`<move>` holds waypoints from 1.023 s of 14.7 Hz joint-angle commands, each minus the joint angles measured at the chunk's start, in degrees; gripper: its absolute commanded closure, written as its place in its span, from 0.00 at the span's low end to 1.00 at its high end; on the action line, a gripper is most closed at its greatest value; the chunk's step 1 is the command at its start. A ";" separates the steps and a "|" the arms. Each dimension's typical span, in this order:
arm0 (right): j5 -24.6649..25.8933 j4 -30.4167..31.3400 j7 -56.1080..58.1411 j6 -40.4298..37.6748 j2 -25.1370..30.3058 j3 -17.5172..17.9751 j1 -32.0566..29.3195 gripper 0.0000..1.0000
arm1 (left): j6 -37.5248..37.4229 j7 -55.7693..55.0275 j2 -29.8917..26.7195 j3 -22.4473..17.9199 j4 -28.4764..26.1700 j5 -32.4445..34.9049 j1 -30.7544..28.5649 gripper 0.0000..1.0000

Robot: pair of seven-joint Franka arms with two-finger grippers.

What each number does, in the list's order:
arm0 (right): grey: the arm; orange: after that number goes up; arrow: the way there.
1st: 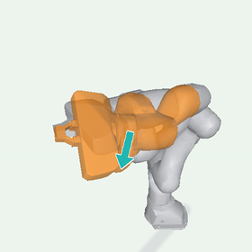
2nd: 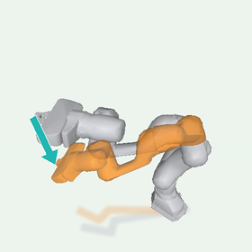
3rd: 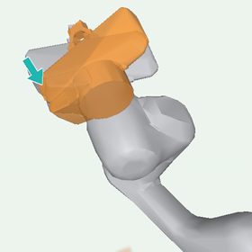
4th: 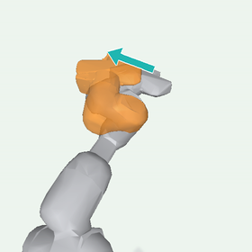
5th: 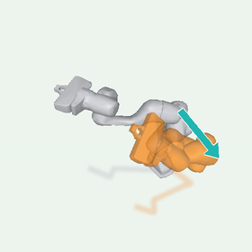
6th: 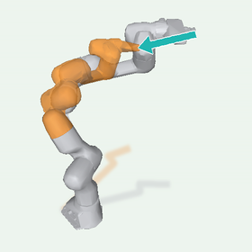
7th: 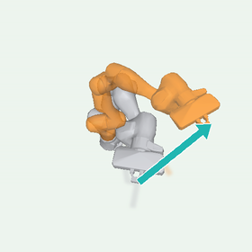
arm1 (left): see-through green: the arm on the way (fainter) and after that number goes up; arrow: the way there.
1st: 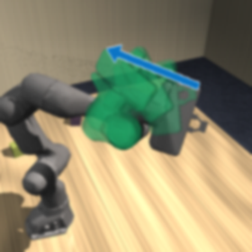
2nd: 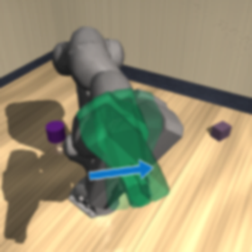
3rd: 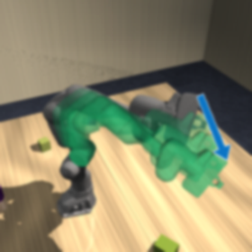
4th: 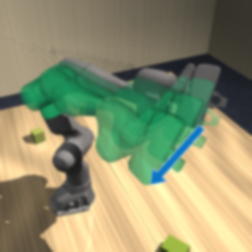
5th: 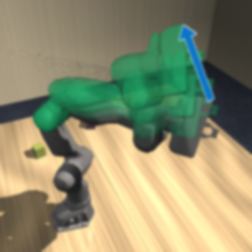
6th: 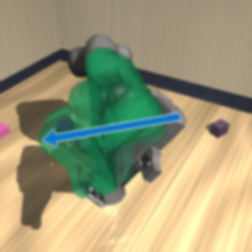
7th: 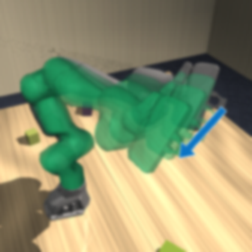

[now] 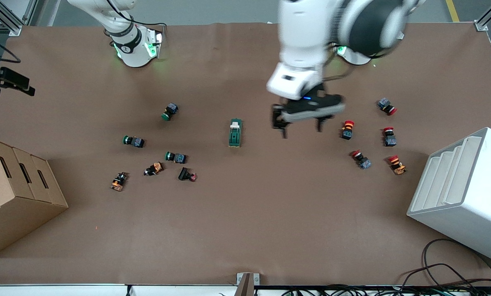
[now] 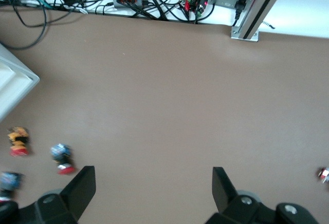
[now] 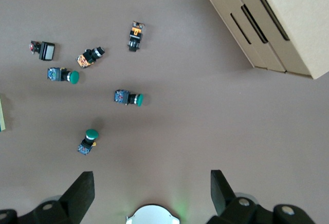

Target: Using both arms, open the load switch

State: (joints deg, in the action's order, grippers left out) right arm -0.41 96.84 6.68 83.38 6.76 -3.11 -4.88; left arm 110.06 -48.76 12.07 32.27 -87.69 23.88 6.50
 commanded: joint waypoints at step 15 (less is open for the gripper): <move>0.23 -8.77 0.08 -3.93 -2.28 0.13 -0.75 0.00 | -19.80 48.06 -17.86 -24.18 -5.38 -21.50 -4.21 0.00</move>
State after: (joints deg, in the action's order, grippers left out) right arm -0.35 89.82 6.68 80.38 5.02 -3.45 -5.05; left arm 90.53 -1.37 -2.85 8.80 -90.08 3.47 1.64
